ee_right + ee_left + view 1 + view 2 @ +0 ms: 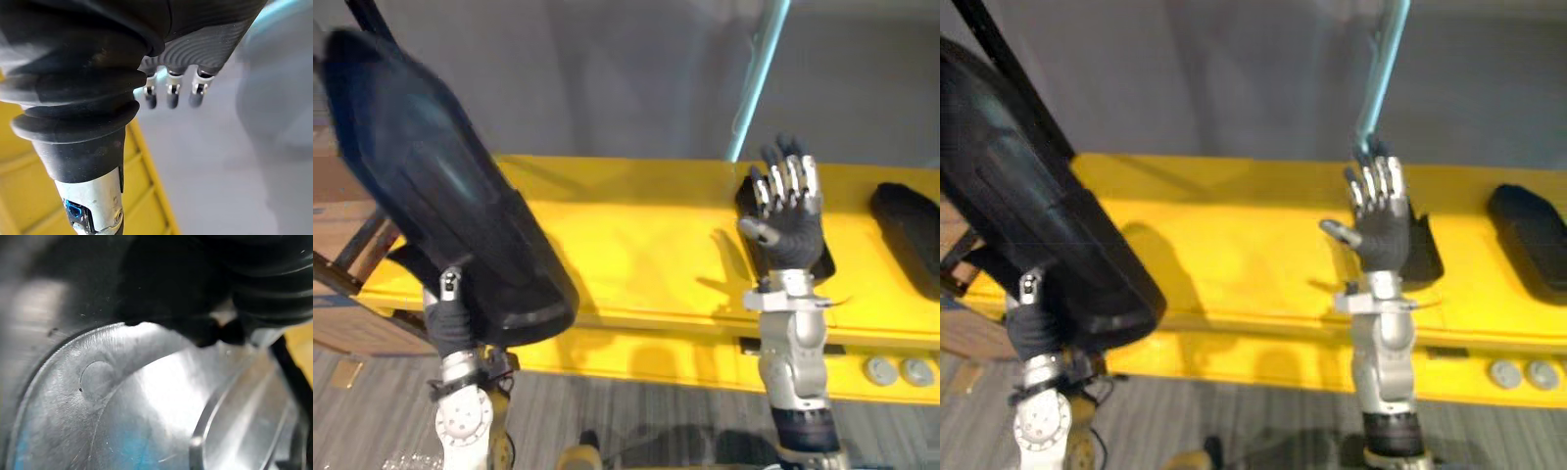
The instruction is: Walk over and take plastic housings, then place them on the shelf
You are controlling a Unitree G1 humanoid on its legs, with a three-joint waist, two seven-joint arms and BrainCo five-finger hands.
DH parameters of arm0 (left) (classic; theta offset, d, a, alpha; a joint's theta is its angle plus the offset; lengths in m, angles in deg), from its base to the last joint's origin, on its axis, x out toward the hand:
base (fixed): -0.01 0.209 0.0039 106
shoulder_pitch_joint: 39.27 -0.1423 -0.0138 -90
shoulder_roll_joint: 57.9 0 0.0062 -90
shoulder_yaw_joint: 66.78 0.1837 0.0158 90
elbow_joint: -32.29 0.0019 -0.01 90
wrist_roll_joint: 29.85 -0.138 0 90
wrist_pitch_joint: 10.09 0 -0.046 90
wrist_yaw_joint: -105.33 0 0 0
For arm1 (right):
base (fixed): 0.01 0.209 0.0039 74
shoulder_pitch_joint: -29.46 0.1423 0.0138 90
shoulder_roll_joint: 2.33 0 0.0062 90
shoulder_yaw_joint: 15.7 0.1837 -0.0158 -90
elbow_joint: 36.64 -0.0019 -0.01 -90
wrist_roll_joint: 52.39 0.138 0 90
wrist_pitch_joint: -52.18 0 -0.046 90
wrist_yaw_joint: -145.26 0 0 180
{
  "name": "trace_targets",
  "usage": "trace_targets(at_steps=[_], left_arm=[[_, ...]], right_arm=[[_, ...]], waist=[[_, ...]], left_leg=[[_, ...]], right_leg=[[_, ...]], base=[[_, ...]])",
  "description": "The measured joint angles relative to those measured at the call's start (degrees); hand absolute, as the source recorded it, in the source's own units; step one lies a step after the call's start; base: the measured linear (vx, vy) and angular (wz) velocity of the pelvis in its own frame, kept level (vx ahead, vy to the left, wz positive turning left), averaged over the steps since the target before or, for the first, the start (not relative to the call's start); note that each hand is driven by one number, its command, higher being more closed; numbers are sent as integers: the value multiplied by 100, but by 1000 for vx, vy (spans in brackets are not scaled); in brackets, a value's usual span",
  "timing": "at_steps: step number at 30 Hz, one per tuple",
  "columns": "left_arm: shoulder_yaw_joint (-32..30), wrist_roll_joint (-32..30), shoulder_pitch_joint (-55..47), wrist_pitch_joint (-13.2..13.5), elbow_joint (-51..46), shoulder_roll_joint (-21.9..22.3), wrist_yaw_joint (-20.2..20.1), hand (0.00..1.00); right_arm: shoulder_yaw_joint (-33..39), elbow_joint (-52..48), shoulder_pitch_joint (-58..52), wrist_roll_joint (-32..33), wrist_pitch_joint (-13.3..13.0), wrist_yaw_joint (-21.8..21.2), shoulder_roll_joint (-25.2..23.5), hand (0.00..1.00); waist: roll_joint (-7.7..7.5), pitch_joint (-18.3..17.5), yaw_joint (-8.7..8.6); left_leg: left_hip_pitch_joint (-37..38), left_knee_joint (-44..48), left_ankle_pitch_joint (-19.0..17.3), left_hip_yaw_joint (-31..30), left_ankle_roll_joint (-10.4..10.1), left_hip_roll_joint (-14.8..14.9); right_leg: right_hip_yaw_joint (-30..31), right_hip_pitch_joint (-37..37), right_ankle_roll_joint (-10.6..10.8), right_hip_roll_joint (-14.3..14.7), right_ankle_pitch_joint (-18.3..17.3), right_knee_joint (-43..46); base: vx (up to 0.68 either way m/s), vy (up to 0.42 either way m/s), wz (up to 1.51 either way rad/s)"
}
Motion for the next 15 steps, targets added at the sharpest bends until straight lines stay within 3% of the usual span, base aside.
trace_targets(at_steps=[6,11,12,15], left_arm=[[-154,-214,146,-120,-3,-103,-582,100],[-206,-216,496,-534,-9,-538,-994,100],[-209,-198,666,-780,-3,-613,-1092,100],[-215,-120,1024,-1324,154,-781,-1204,100]], right_arm=[[554,-713,-958,-243,125,160,-212,0],[1351,-1367,-1436,-368,219,-71,-109,0],[1509,-1461,-1469,-362,266,-155,-24,0],[1704,-1623,-1571,-333,433,-281,58,0]], waist=[[91,-8,-330],[198,-70,-664],[204,-74,-775],[211,-72,-871]], left_leg=[[241,-293,51,459,60,-85],[306,-477,88,879,49,-45],[323,-490,91,974,50,-44],[474,-573,90,1133,49,-37]], right_leg=[[448,-42,225,2,164,-349],[863,-259,204,102,358,-548],[983,-310,205,110,387,-554],[1129,-304,200,130,405,-556]], base=[[-2,27,-38],[8,26,-42],[20,38,-36],[12,26,-28]])
